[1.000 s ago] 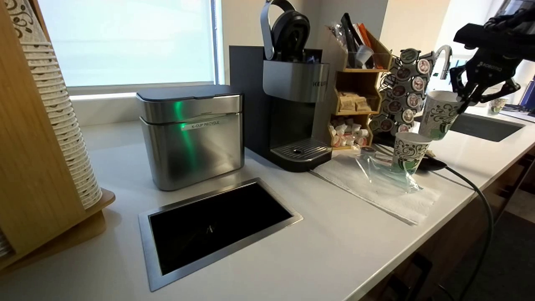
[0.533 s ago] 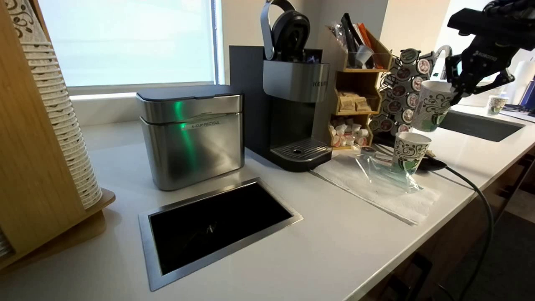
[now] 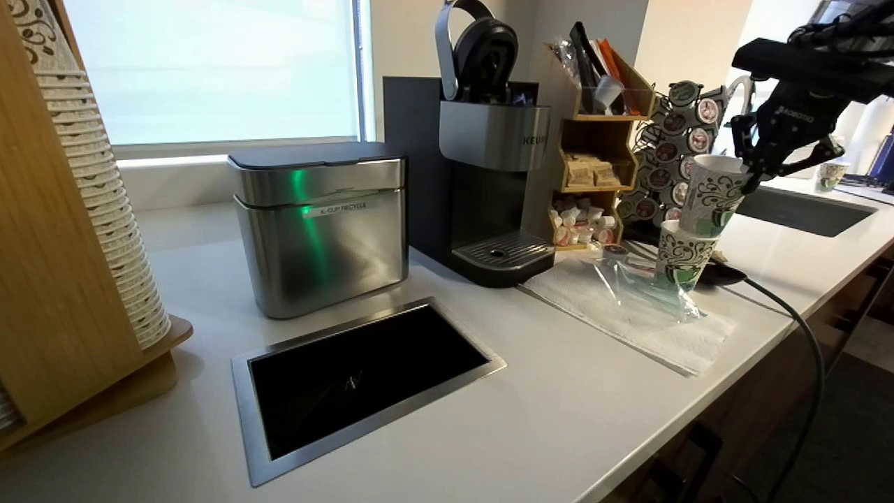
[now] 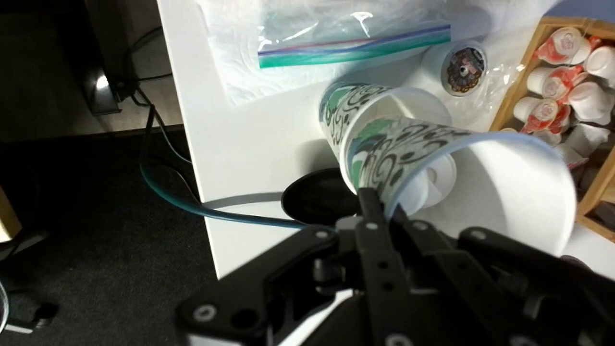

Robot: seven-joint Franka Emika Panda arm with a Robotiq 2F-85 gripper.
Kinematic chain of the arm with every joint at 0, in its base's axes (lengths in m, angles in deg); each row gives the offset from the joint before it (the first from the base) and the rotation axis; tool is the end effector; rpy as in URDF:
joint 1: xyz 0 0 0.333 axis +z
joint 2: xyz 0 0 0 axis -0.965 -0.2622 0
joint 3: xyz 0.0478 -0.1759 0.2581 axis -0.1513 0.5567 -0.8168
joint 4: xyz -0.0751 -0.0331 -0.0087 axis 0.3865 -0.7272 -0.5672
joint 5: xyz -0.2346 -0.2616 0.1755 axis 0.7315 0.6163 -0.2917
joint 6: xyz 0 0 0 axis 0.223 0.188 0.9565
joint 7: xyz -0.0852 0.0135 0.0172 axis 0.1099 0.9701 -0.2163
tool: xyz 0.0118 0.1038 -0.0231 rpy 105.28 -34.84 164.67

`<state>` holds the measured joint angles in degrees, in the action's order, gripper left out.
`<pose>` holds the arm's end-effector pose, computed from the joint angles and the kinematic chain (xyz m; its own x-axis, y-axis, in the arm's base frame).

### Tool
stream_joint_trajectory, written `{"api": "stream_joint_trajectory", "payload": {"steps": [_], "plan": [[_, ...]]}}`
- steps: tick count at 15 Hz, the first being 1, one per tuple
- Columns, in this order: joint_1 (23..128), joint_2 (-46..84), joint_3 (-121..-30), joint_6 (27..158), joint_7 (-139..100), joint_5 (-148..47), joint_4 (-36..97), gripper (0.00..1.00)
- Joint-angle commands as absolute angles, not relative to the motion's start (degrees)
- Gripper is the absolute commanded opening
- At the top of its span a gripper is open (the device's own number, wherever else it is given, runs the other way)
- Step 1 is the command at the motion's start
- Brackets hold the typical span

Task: Put the cup on the left into the one on the right

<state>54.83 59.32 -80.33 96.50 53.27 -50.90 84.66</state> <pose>0.4051 -0.1407 0.4400 -0.0987 -0.9896 0.1049 -0.9630 0.0684 -0.2608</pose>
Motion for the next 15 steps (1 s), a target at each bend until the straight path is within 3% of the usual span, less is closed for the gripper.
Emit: {"api": "stream_joint_trajectory", "payload": {"steps": [1, 2, 3, 5, 13, 14, 15], "plan": [[56.28, 56.96, -78.96, 97.27, 53.9, -51.88, 83.4, 0.01], [56.55, 56.56, -78.67, 97.12, 53.76, -52.25, 83.07, 0.01], [56.77, 56.24, -78.48, 97.02, 53.79, -52.43, 82.89, 0.29], [57.23, 55.7, -78.03, 97.21, 53.54, -52.69, 82.53, 0.36], [64.25, 59.65, -77.24, 92.9, 42.84, -58.18, 82.46, 0.96], [61.1, 57.49, -78.14, 95.56, 47.11, -55.49, 81.91, 0.78], [62.28, 58.05, -78.32, 94.71, 45.43, -56.61, 81.91, 0.87]]}}
